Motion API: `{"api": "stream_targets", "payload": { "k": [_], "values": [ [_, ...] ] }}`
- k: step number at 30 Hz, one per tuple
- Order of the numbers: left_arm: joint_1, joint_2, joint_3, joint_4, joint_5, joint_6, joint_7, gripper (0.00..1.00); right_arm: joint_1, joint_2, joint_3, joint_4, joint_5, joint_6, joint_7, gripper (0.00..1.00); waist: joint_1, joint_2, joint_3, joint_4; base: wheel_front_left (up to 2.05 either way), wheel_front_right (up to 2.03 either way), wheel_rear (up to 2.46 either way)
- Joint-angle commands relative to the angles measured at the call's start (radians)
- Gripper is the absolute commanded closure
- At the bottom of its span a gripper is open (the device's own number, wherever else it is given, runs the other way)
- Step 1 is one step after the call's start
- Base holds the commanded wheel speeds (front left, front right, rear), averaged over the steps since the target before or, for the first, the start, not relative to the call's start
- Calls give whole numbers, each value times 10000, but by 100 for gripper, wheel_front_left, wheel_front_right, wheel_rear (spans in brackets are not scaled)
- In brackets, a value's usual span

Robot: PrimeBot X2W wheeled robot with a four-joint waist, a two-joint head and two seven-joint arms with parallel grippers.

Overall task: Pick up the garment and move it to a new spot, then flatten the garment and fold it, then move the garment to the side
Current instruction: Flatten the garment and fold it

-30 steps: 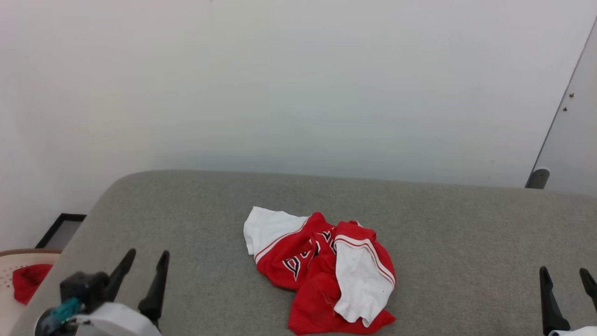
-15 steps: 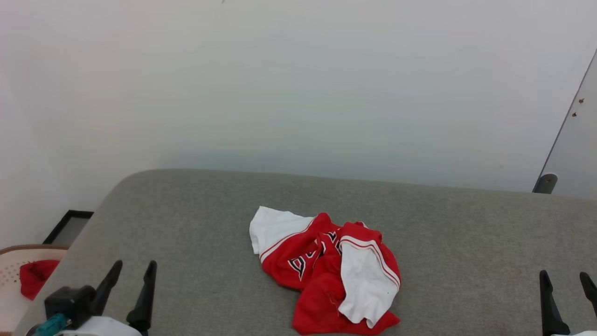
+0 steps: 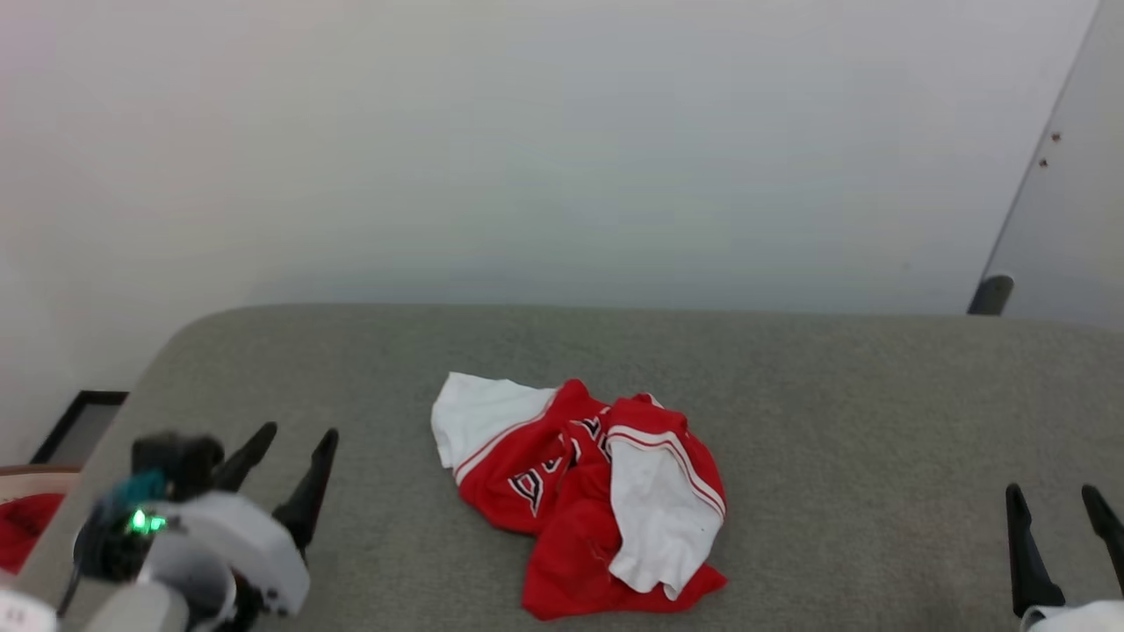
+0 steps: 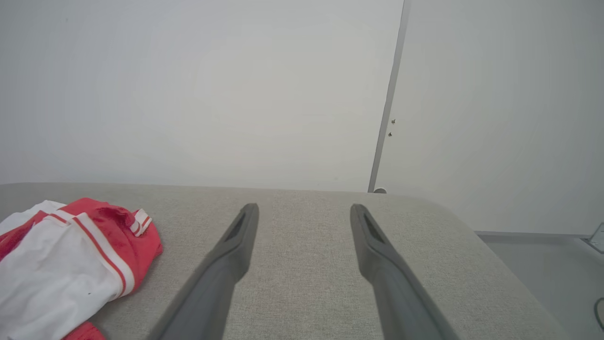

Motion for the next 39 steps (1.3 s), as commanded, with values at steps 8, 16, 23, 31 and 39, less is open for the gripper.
{"api": "stream_targets", "payload": {
  "k": [8,16,23,31,39],
  "values": [
    [-1947,187,-419,778,-540,-453,2150,0,-492,0,355,-376,58,1,118,0,0,0,1060,-1096,0,0,0],
    [-3639,484,-805,1812,-941,-697,4049,0,-920,104,592,-669,114,-1,170,0,0,0,2171,-1875,0,0,0],
    [-4860,513,-1029,2711,-1128,-767,5074,0,-1379,365,769,-587,70,-1,-42,0,0,0,3217,-2270,0,0,0],
    [-5792,584,-1509,4026,-1079,-821,5962,0,-1751,525,841,-317,-42,-1,-369,0,0,0,3975,-2502,0,0,0],
    [-6213,480,-1714,5168,-1220,-838,6556,0,-1949,591,894,-189,-81,1,-465,0,0,0,4306,-2593,0,0,0]
  ]
}}
